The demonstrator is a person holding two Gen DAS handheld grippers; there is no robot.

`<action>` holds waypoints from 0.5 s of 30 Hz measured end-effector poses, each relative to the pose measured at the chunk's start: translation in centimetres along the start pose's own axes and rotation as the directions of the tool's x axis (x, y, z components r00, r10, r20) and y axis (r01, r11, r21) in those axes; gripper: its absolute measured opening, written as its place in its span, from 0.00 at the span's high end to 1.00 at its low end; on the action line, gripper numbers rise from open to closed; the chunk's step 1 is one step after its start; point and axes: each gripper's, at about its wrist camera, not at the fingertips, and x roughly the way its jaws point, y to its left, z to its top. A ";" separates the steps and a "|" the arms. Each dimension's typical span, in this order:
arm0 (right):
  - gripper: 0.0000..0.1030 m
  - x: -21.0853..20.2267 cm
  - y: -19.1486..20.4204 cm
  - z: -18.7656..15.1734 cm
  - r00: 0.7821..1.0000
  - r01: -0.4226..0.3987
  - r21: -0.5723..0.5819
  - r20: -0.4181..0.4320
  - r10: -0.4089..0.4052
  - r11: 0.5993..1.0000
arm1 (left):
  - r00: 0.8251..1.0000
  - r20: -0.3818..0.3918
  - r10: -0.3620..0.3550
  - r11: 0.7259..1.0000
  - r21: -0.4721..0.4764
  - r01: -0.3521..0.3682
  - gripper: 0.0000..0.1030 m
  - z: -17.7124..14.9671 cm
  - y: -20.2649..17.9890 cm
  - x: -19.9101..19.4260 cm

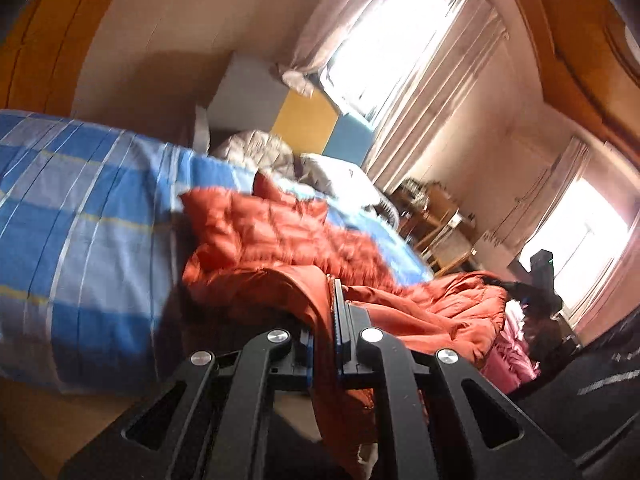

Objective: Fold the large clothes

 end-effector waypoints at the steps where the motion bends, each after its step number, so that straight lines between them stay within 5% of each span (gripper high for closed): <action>1: 0.89 0.7 -0.2 1.1 1.000 -0.002 0.004 0.017 0.002 1.000 | 1.000 0.011 -0.002 1.000 -0.001 0.002 0.94 0.4 0.0 0.3; 6: 0.89 3.3 -0.5 5.0 0.998 -0.005 -0.002 0.062 0.005 1.000 | 0.997 0.065 -0.034 0.999 -0.017 0.035 0.94 4.6 1.2 3.6; 15: 0.89 10.2 -2.4 10.4 0.995 0.038 0.055 0.090 -0.043 0.998 | 0.999 0.030 0.034 0.998 -0.044 -0.033 0.94 10.2 4.5 11.0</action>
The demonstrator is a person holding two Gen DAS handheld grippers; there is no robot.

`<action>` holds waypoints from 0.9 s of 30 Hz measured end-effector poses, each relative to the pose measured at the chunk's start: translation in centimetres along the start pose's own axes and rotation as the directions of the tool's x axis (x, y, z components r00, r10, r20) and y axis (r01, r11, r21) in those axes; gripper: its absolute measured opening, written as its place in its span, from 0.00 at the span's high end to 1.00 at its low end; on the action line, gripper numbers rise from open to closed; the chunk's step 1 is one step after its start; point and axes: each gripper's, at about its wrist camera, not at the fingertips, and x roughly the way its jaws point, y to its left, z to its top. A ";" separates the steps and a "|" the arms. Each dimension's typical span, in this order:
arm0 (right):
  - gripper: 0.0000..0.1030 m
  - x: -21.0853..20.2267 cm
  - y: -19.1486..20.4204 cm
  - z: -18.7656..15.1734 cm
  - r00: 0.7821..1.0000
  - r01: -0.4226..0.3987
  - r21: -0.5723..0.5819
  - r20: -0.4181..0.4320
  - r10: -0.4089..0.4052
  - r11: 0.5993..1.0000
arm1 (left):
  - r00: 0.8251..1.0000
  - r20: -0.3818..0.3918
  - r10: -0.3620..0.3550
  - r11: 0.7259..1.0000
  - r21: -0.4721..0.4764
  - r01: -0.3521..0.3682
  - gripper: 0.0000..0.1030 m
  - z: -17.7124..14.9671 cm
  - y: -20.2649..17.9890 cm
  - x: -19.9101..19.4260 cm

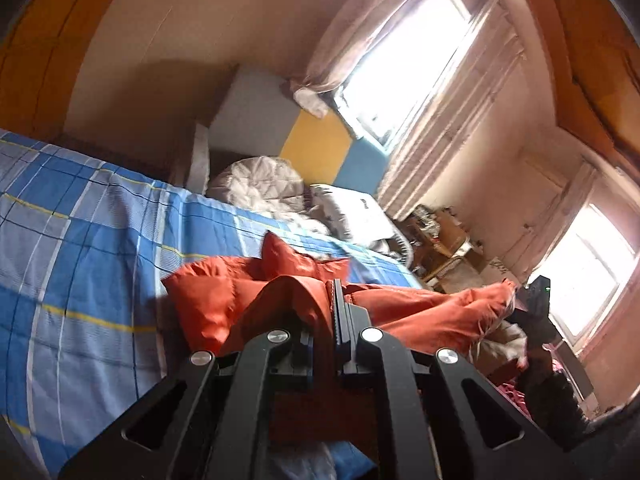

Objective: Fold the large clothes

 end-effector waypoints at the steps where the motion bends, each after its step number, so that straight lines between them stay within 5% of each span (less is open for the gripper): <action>1: 0.89 0.8 -0.1 0.4 1.000 0.005 0.008 0.002 -0.005 1.000 | 1.000 -0.009 0.016 1.000 -0.003 -0.016 0.94 0.6 0.4 1.0; 14: 0.89 12.5 -3.0 4.0 0.981 0.189 0.103 -0.066 -0.183 0.977 | 0.969 -0.128 0.209 0.965 -0.136 -0.226 0.94 4.0 6.1 11.7; 22: 0.86 16.0 -3.8 5.0 0.976 0.194 0.127 -0.128 -0.177 0.973 | 0.949 -0.188 0.252 0.940 -0.186 -0.287 0.89 4.4 8.5 14.9; 24: 0.77 16.2 -4.0 5.2 0.977 0.181 0.151 -0.140 -0.160 0.972 | 0.953 -0.189 0.238 0.945 -0.179 -0.272 0.75 4.5 8.4 14.9; 25: 0.74 16.2 -4.2 5.2 0.980 0.161 0.170 -0.146 -0.137 0.972 | 0.958 -0.187 0.216 0.949 -0.191 -0.251 0.57 4.6 8.4 14.8; 26: 0.63 16.2 -4.4 5.3 0.983 0.140 0.189 -0.148 -0.113 0.972 | 0.964 -0.181 0.196 0.951 -0.203 -0.231 0.44 4.6 8.3 14.7; 27: 0.51 16.2 -4.5 5.5 0.985 0.126 0.205 -0.144 -0.097 0.971 | 0.971 -0.163 0.177 0.954 -0.212 -0.210 0.43 4.7 8.1 14.2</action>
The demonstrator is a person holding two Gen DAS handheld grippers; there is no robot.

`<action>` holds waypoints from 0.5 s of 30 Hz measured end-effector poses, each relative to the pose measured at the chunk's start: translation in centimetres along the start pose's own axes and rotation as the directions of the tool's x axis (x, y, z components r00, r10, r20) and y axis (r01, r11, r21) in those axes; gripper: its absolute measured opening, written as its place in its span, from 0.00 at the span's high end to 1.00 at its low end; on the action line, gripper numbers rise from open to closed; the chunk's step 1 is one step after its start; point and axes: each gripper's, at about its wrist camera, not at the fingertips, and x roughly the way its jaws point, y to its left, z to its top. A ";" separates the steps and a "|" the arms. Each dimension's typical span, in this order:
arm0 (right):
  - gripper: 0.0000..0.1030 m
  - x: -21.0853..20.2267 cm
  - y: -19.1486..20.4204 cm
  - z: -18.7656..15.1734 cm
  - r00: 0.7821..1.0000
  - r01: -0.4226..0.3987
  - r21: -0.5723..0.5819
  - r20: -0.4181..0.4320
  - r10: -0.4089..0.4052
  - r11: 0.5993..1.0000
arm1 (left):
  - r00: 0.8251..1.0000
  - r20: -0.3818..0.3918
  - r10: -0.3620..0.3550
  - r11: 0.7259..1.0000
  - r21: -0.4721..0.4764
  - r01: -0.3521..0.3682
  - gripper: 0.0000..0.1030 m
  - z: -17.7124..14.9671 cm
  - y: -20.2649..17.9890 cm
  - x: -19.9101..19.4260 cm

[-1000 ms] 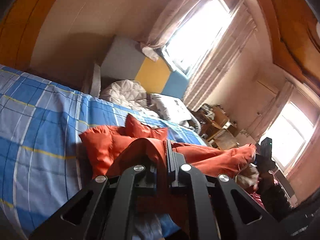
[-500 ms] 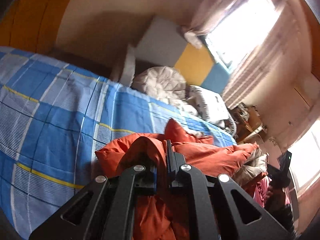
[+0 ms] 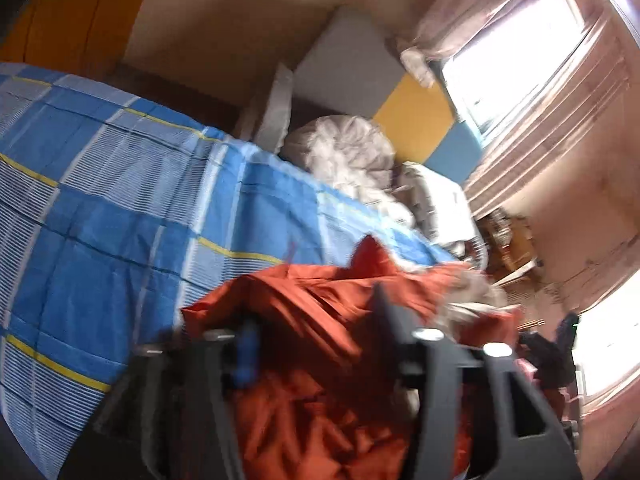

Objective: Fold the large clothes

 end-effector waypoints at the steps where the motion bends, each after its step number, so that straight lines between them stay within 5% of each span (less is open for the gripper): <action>1: 0.46 -0.3 -0.1 0.1 1.000 -0.023 0.016 0.010 0.023 1.000 | 1.000 0.007 -0.012 1.000 0.002 0.012 0.41 0.0 -0.2 -0.3; 6: 0.22 -1.4 0.6 1.0 0.997 -0.057 0.028 0.055 0.056 0.998 | 0.998 0.019 -0.063 0.998 -0.011 0.063 0.28 0.3 -0.2 -1.5; 8: 0.18 -2.7 0.7 1.0 0.994 -0.053 0.022 0.093 0.051 0.998 | 0.996 0.041 -0.083 0.996 -0.014 0.083 0.14 0.5 -0.2 -2.3; 15: 0.18 -5.7 -1.3 -1.5 0.992 -0.042 0.009 0.117 0.041 0.999 | 0.995 0.079 -0.056 0.998 0.031 0.054 0.14 0.3 0.7 -4.8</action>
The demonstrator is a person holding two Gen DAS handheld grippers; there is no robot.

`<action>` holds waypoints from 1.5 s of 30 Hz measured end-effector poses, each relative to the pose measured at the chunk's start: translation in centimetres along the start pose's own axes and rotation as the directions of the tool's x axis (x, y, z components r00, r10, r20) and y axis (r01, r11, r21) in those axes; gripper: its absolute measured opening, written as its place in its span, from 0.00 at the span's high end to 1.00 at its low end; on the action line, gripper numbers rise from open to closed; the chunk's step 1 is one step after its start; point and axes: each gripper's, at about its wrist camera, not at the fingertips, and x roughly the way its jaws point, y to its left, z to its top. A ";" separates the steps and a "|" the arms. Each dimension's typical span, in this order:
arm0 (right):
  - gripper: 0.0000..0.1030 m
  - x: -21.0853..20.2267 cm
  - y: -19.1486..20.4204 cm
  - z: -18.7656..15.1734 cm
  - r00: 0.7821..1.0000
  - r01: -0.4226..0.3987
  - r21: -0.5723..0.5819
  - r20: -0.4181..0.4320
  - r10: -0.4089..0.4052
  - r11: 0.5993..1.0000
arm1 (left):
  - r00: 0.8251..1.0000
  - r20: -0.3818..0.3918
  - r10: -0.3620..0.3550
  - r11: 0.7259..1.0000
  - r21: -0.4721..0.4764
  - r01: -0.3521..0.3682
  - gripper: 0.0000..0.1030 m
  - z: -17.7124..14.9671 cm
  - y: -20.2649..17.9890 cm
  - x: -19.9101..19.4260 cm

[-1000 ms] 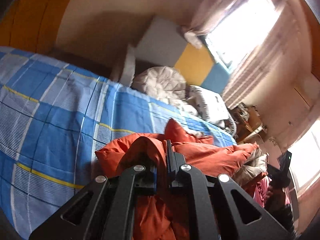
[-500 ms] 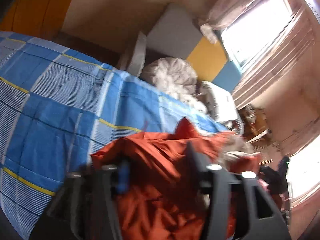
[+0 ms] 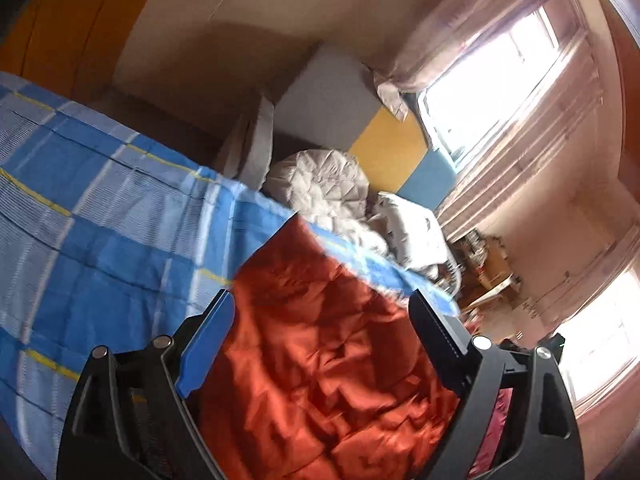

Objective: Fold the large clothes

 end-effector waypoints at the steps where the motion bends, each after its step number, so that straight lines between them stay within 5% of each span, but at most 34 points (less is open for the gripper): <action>1: 0.18 -0.5 -0.7 -1.2 1.000 0.012 -0.003 -0.009 -0.012 1.000 | 1.000 -0.020 0.000 1.000 0.010 0.000 0.15 -0.8 0.4 -0.1; 9: 0.20 -0.4 -4.9 -8.7 0.992 0.021 0.038 -0.129 -0.016 0.999 | 0.988 -0.152 -0.001 0.998 -0.063 -0.008 0.24 -8.8 4.8 0.6; 14: 0.29 0.7 -4.7 -10.5 0.988 0.011 0.040 -0.155 -0.004 0.999 | 0.982 -0.187 -0.017 0.997 -0.075 0.003 0.47 -11.5 4.8 1.2; 19: 0.50 0.8 -4.1 -10.9 0.988 0.019 0.021 -0.151 -0.016 1.000 | 0.985 -0.169 0.016 1.000 -0.021 -0.019 0.80 -12.1 3.8 0.6; 23: 0.69 0.2 -3.3 -10.9 0.989 0.025 -0.012 -0.149 -0.027 1.000 | 0.987 -0.151 0.049 0.998 0.039 -0.044 0.88 -12.1 2.5 -0.2; 27: 0.84 -1.0 -2.4 -10.9 0.988 0.033 -0.055 -0.146 -0.041 0.998 | 0.991 -0.129 0.045 0.998 0.052 -0.039 0.91 -12.2 1.8 -1.7; 40: 0.86 -8.1 -2.5 -15.3 0.978 0.004 -0.135 -0.206 -0.032 0.991 | 0.988 -0.141 0.055 0.997 0.057 -0.048 0.90 -16.8 2.0 -8.9; 42: 0.86 -8.5 -2.8 -16.3 0.974 0.006 -0.130 -0.224 -0.035 0.991 | 0.984 -0.159 0.077 0.996 0.055 -0.069 0.86 -17.7 2.3 -9.2; 45: 0.81 -8.2 -2.8 -16.8 0.971 0.027 -0.149 -0.231 -0.061 0.988 | 0.982 -0.117 0.145 0.989 0.044 -0.141 0.57 -17.6 2.7 -10.0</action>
